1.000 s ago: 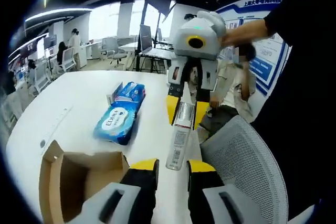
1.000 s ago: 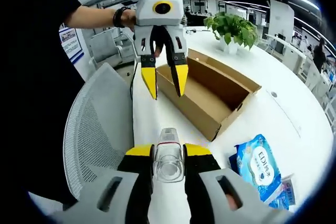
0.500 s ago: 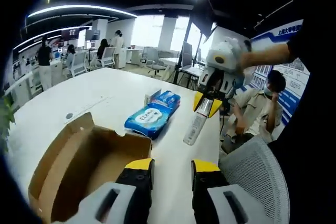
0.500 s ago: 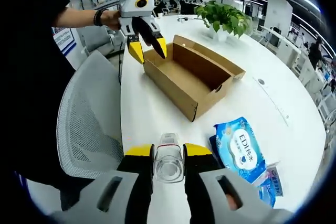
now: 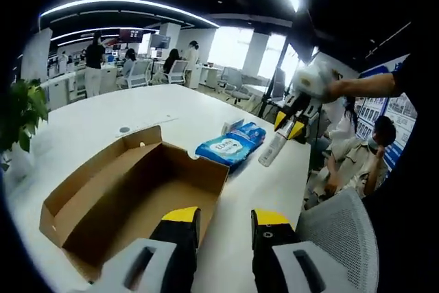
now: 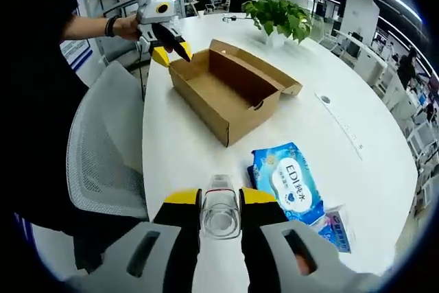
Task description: Operate the shoe box by opening the lid, removing the specified soft item, and placing it in the target area until the item is outside and the box remains undamaged.
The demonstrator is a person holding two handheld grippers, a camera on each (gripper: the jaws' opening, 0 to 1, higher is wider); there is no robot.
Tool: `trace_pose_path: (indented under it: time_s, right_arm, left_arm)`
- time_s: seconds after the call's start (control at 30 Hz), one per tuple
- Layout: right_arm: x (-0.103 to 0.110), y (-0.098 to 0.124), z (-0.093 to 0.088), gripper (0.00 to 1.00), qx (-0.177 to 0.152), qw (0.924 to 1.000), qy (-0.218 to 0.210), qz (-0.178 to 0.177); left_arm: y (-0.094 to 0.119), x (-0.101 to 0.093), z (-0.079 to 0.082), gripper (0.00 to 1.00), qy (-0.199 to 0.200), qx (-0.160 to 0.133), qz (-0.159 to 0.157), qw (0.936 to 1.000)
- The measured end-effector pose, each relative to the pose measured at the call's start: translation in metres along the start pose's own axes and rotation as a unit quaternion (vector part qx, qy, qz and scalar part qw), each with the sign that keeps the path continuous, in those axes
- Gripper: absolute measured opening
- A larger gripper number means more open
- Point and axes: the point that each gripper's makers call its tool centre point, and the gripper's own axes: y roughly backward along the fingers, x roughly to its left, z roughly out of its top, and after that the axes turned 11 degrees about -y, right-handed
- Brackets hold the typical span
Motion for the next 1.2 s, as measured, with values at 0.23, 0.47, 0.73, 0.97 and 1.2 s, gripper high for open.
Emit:
trace_pose_path:
  time_s: [0.23, 0.47, 0.73, 0.97, 1.2]
  right_arm:
    - [-0.023, 0.005, 0.003, 0.19, 0.008, 0.9999, 0.003, -0.006]
    - [-0.059, 0.008, 0.008, 0.19, 0.027, 0.9993, 0.014, -0.021]
    - [-0.105, 0.009, 0.015, 0.19, 0.044, 0.9974, 0.012, -0.056]
    - [-0.141, 0.011, 0.019, 0.19, 0.059, 0.9944, 0.018, -0.085]
    - [-0.170, 0.007, 0.017, 0.19, 0.064, 0.9926, 0.010, -0.103]
  left_arm:
    - [0.004, 0.001, -0.004, 0.29, 0.014, 0.002, 0.011, 0.9998]
    - [0.006, -0.002, -0.010, 0.29, 0.020, 0.007, 0.015, 0.9997]
    - [0.019, -0.001, -0.018, 0.30, 0.036, 0.004, 0.031, 0.9989]
    - [0.034, 0.005, -0.023, 0.30, 0.051, -0.001, 0.059, 0.9970]
    - [0.047, 0.011, -0.032, 0.31, 0.068, 0.000, 0.083, 0.9943]
